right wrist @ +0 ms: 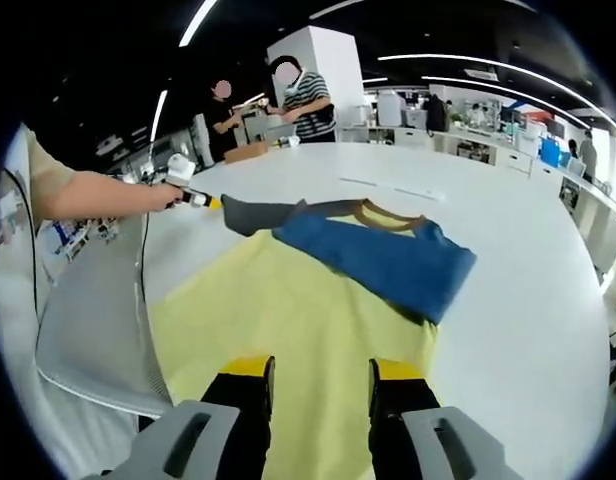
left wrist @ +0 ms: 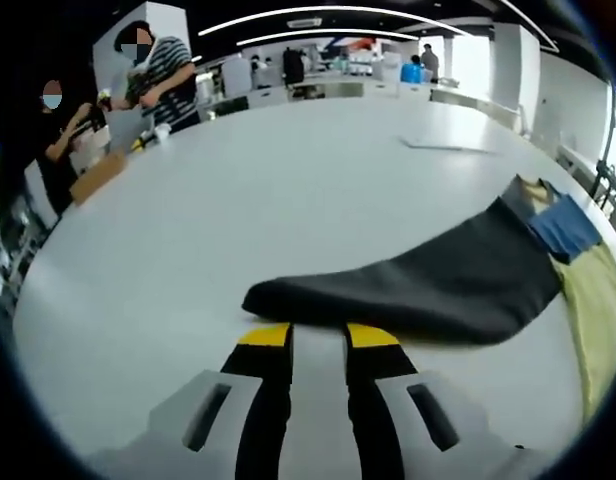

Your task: Fold the garment on the visible template until the final outline fits inside the template.

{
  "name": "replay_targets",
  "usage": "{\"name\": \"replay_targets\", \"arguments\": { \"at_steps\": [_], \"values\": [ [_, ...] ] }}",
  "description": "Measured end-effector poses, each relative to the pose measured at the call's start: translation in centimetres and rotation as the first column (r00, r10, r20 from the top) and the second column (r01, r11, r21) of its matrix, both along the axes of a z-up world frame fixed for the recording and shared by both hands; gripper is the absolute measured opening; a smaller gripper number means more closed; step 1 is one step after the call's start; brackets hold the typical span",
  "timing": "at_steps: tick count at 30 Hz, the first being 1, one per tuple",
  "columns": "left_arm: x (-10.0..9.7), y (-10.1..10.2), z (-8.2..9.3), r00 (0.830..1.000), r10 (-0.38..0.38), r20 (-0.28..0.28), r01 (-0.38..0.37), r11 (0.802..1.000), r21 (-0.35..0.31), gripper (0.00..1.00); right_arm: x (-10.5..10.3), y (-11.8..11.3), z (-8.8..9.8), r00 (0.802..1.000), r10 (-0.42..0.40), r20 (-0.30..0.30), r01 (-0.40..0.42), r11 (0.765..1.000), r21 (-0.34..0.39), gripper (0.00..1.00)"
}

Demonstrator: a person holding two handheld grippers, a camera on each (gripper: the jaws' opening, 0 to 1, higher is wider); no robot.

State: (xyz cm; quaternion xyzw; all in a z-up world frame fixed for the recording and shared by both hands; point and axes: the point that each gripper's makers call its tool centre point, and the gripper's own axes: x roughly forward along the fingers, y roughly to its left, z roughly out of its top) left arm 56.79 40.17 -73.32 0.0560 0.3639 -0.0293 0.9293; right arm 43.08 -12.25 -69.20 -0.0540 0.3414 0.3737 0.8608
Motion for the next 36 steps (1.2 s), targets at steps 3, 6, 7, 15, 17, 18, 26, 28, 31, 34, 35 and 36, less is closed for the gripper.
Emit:
{"name": "replay_targets", "arguments": {
  "at_steps": [3, 6, 7, 15, 17, 18, 26, 28, 31, 34, 35, 36],
  "values": [
    [0.5, 0.1, -0.3, 1.0, 0.001, -0.003, -0.001, 1.0, 0.001, 0.16, 0.0, -0.1, -0.1, 1.0, -0.005, -0.003, 0.005, 1.0, -0.002, 0.34],
    [0.9, 0.2, -0.3, 1.0, 0.007, 0.004, -0.007, 1.0, -0.007, 0.16, 0.0, -0.2, -0.2, 1.0, -0.008, -0.008, 0.008, 1.0, -0.004, 0.34],
    [1.0, 0.2, -0.3, 1.0, 0.009, 0.007, -0.009, 1.0, -0.011, 0.16, 0.0, -0.2, -0.3, 1.0, -0.009, -0.01, 0.009, 1.0, -0.004, 0.34],
    [1.9, -0.1, -0.5, 1.0, 0.006, 0.009, -0.006, 1.0, -0.026, 0.16, -0.1, -0.3, -0.6, 1.0, -0.013, -0.02, 0.013, 1.0, -0.013, 0.34],
    [2.0, -0.1, -0.6, 1.0, 0.006, 0.005, -0.006, 1.0, -0.028, 0.16, -0.1, -0.3, -0.6, 1.0, -0.015, -0.022, 0.015, 1.0, -0.012, 0.34],
    [2.0, -0.1, -0.7, 1.0, 0.002, 0.003, -0.002, 1.0, -0.028, 0.16, -0.1, -0.3, -0.6, 1.0, -0.016, -0.021, 0.016, 1.0, -0.012, 0.34],
    [2.2, -0.7, -0.9, 1.0, -0.029, -0.004, 0.029, 0.999, -0.023, 0.06, -0.2, -0.3, -0.8, 1.0, -0.017, -0.026, 0.017, 1.0, -0.013, 0.34],
    [2.3, -1.0, -1.0, 0.999, -0.04, -0.006, 0.04, 0.999, -0.029, 0.0, -0.2, -0.4, -0.8, 0.999, -0.019, -0.026, 0.018, 1.0, -0.015, 0.34],
    [2.4, -1.2, -1.0, 0.998, -0.059, -0.014, 0.059, 0.998, 0.006, 0.0, -0.3, -0.4, -0.9, 0.999, -0.02, -0.03, 0.02, 1.0, -0.016, 0.34],
    [2.5, -1.2, -1.0, 0.998, -0.055, -0.018, 0.055, 0.998, 0.001, 0.0, -0.5, -0.4, -1.1, 0.999, -0.019, -0.035, 0.018, 1.0, -0.016, 0.34],
    [2.5, -1.1, -1.0, 0.998, -0.053, -0.02, 0.053, 0.999, -0.005, 0.0, -0.5, -0.4, -1.3, 0.999, -0.018, -0.036, 0.017, 1.0, -0.018, 0.34],
    [2.5, -1.1, -1.0, 0.998, -0.055, -0.022, 0.055, 0.998, -0.006, 0.0, -0.6, -0.4, -1.4, 0.999, -0.017, -0.039, 0.016, 1.0, -0.02, 0.34]
  ]
}}
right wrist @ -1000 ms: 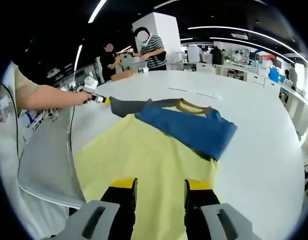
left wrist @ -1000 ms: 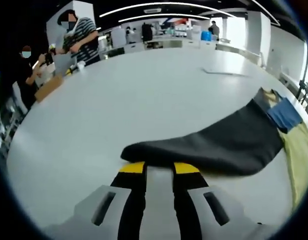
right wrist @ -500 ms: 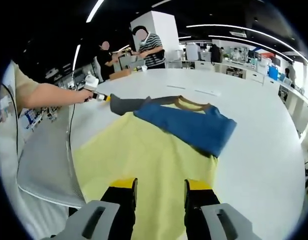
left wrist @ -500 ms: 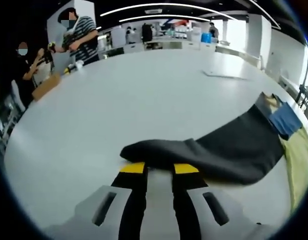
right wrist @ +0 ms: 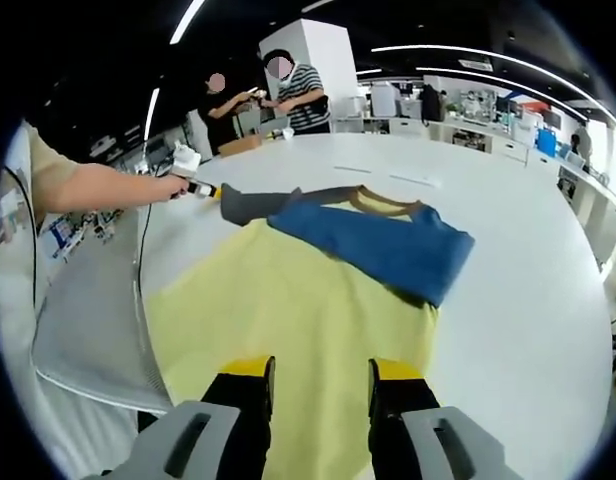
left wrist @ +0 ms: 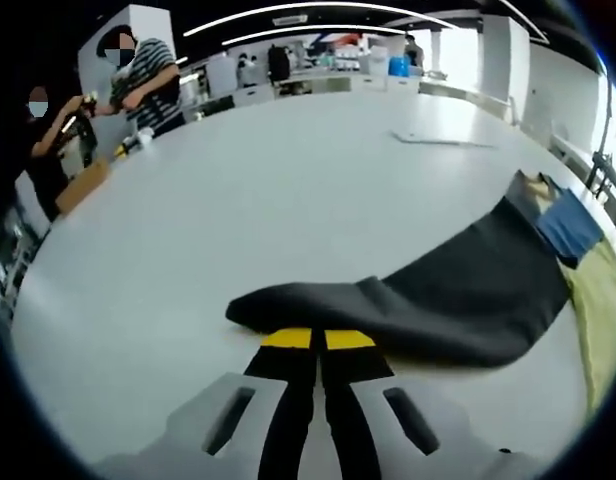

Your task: Fold the garment on the visible template until the final outline fits inside the template.

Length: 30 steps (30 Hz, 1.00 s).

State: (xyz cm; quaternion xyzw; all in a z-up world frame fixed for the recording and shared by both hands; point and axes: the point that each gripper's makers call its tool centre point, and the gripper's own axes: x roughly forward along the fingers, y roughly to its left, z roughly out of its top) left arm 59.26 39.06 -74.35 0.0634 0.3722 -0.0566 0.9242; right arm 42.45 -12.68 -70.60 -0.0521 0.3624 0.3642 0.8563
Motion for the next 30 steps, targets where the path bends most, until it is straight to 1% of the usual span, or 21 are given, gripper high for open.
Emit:
{"name": "replay_targets", "arguments": {
  "at_steps": [4, 7, 11, 12, 13, 14, 15, 16, 17, 18, 20, 21, 23, 25, 27, 29, 30],
  "values": [
    [-0.3, 0.2, 0.0, 1.0, -0.023, -0.019, 0.023, 0.999, 0.025, 0.0, -0.1, 0.0, -0.1, 1.0, 0.003, -0.003, -0.003, 1.0, -0.001, 0.34],
    [-0.6, 0.3, 0.0, 0.999, -0.04, -0.034, 0.041, 0.999, 0.023, 0.0, 0.3, 0.0, 0.3, 1.0, 0.002, 0.006, -0.002, 1.0, 0.003, 0.34],
    [-1.3, 0.6, -0.1, 0.992, -0.095, -0.079, 0.1, 0.993, 0.062, 0.0, 0.6, 0.1, 0.4, 1.0, 0.002, 0.011, -0.002, 1.0, 0.007, 0.34],
    [-2.0, 1.3, -0.3, 0.988, -0.094, -0.127, 0.107, 0.989, 0.101, 0.0, 0.6, 0.2, 0.4, 1.0, 0.004, 0.013, -0.004, 1.0, 0.008, 0.34],
    [-1.5, 1.1, 0.0, 0.989, -0.106, -0.1, 0.116, 0.988, 0.099, 0.0, 0.6, 0.2, 0.4, 1.0, 0.006, 0.014, -0.006, 1.0, 0.007, 0.34],
    [-2.1, 1.4, -0.3, 0.985, -0.101, -0.137, 0.116, 0.987, 0.111, 0.0, 0.6, 0.2, 0.4, 1.0, 0.006, 0.014, -0.007, 1.0, 0.007, 0.34],
    [-2.0, 1.3, -0.1, 0.987, -0.104, -0.119, 0.117, 0.988, 0.103, 0.0, 0.6, 0.3, 0.4, 1.0, 0.007, 0.014, -0.007, 1.0, 0.008, 0.33],
    [-2.1, 1.3, 0.0, 0.987, -0.109, -0.115, 0.121, 0.987, 0.104, 0.0, 0.6, 0.3, 0.4, 1.0, 0.006, 0.014, -0.007, 1.0, 0.01, 0.33],
    [-1.6, 0.6, 0.6, 0.99, -0.128, -0.059, 0.132, 0.989, 0.069, 0.0, 0.7, 0.3, 0.5, 1.0, 0.005, 0.018, -0.006, 1.0, 0.012, 0.33],
    [-1.5, 0.3, 0.9, 0.991, -0.127, -0.042, 0.129, 0.991, 0.042, 0.0, 0.8, 0.3, 0.6, 1.0, 0.005, 0.021, -0.005, 1.0, 0.014, 0.33],
    [-1.5, -0.2, 1.3, 0.988, -0.155, -0.024, 0.156, 0.987, 0.041, 0.0, 0.9, 0.2, 0.7, 1.0, 0.004, 0.023, -0.005, 1.0, 0.017, 0.33],
    [-1.5, -0.6, 1.3, 0.983, -0.184, -0.021, 0.184, 0.982, 0.049, 0.0, 1.0, 0.2, 0.7, 1.0, 0.003, 0.025, -0.003, 1.0, 0.015, 0.33],
    [-1.8, -1.3, 1.1, 0.976, -0.217, -0.025, 0.218, 0.975, 0.049, 0.0, 1.1, 0.1, 0.8, 1.0, 0.0, 0.025, -0.001, 1.0, 0.016, 0.33],
    [-2.1, -1.7, 0.8, 0.972, -0.234, -0.024, 0.235, 0.971, 0.042, 0.01, 1.1, 0.0, 0.8, 1.0, -0.003, 0.025, 0.003, 1.0, 0.019, 0.33],
    [-2.3, -1.8, 0.6, 0.967, -0.253, -0.014, 0.254, 0.965, 0.059, 0.08, 1.1, 0.0, 0.8, 1.0, -0.003, 0.025, 0.003, 1.0, 0.019, 0.33],
    [-2.4, -2.1, 0.5, 0.965, -0.264, -0.002, 0.264, 0.964, 0.043, 0.14, 1.0, 0.0, 0.7, 1.0, -0.002, 0.023, 0.002, 1.0, 0.018, 0.33],
    [-2.4, -2.1, 0.5, 0.964, -0.267, 0.003, 0.267, 0.962, 0.05, 0.16, 1.0, -0.1, 0.7, 1.0, -0.001, 0.022, 0.0, 1.0, 0.015, 0.33]
  ]
}}
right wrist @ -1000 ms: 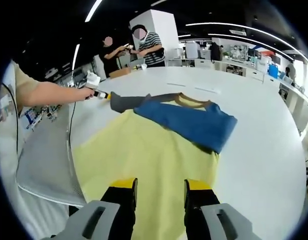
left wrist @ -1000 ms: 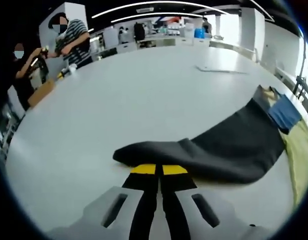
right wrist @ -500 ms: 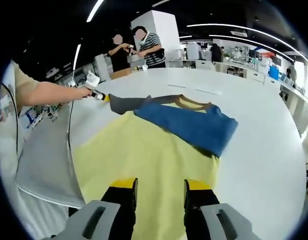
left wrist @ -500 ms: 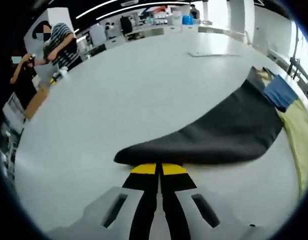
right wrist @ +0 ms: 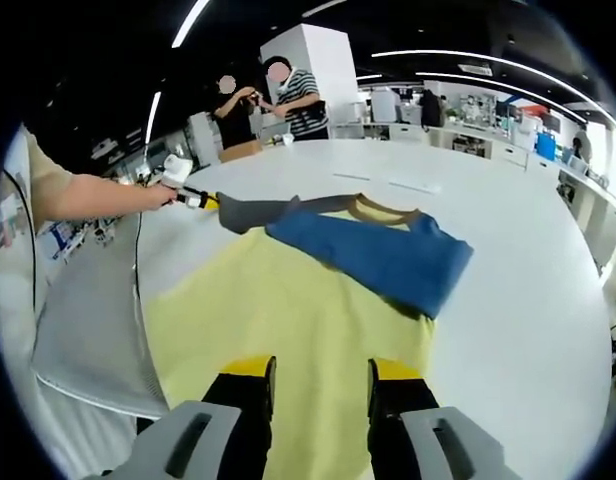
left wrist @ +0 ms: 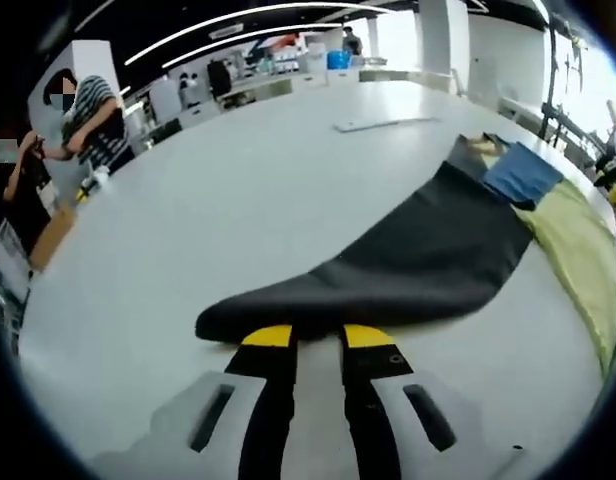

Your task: Fold the garment on the visible template until the final outline fits inside the template.

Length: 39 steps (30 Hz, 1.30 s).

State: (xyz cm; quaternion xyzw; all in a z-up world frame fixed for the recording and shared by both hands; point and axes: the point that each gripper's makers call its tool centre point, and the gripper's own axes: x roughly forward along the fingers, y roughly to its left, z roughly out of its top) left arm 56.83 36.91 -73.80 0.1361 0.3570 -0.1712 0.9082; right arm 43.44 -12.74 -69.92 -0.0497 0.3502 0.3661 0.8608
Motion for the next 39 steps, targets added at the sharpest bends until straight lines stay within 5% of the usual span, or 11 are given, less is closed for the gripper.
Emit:
{"name": "replay_targets", "arguments": {
  "at_steps": [18, 24, 39],
  "values": [
    [0.4, 0.4, -0.5, 1.0, 0.011, -0.027, -0.009, 0.999, 0.047, 0.0, -0.3, -0.2, -0.4, 1.0, -0.005, -0.004, 0.005, 1.0, -0.003, 0.33],
    [0.3, 0.6, -0.6, 0.999, 0.002, -0.035, 0.001, 0.996, 0.087, 0.0, -0.4, -0.1, -0.5, 1.0, -0.003, -0.005, 0.003, 1.0, -0.001, 0.33],
    [-0.9, 1.3, 0.8, 1.0, 0.003, -0.01, -0.003, 0.998, 0.066, 0.0, -0.5, 0.3, -0.4, 1.0, 0.007, -0.001, -0.007, 1.0, 0.007, 0.33]
  ]
}}
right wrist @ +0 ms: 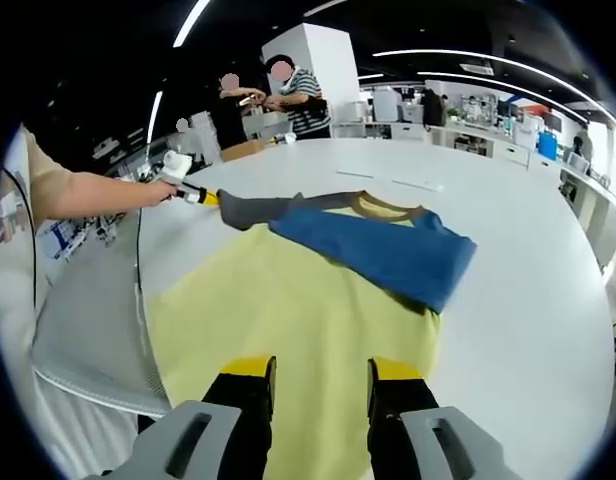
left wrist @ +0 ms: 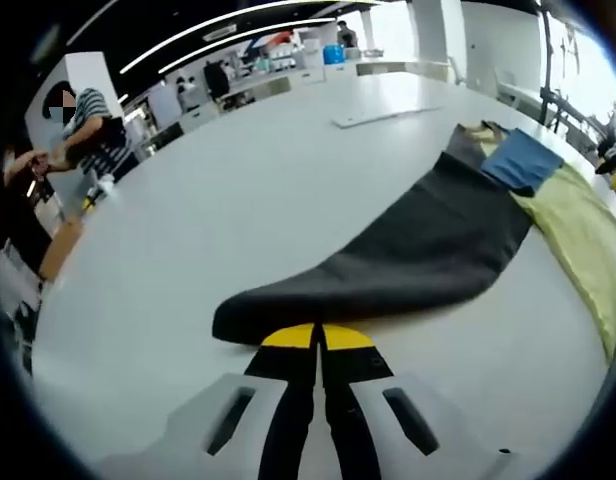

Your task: Fold the garment on the visible template until the final outline fits inside the template.

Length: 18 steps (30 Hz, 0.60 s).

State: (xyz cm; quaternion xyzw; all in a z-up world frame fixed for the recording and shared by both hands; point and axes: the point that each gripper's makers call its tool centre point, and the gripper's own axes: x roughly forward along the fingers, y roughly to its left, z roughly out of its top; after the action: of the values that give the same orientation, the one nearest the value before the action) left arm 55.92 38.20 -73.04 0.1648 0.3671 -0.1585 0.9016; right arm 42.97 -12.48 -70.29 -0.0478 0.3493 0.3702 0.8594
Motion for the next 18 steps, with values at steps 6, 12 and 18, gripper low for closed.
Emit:
{"name": "replay_targets", "arguments": {
  "at_steps": [6, 12, 18],
  "values": [
    [-1.1, 0.6, 0.2, 1.0, 0.008, -0.003, -0.008, 1.0, 0.005, 0.0, 0.0, 0.1, 0.1, 1.0, 0.004, 0.004, -0.004, 1.0, 0.001, 0.33],
    [-1.9, 1.1, 0.5, 1.0, 0.015, -0.005, -0.015, 1.0, 0.011, 0.0, 0.0, 0.0, 0.2, 1.0, 0.008, 0.006, -0.008, 1.0, 0.005, 0.33],
    [-2.8, 2.0, 0.9, 0.999, 0.04, 0.002, -0.04, 0.999, 0.017, 0.0, 0.0, -0.1, 0.2, 1.0, 0.01, 0.008, -0.01, 1.0, 0.008, 0.33]
  ]
}}
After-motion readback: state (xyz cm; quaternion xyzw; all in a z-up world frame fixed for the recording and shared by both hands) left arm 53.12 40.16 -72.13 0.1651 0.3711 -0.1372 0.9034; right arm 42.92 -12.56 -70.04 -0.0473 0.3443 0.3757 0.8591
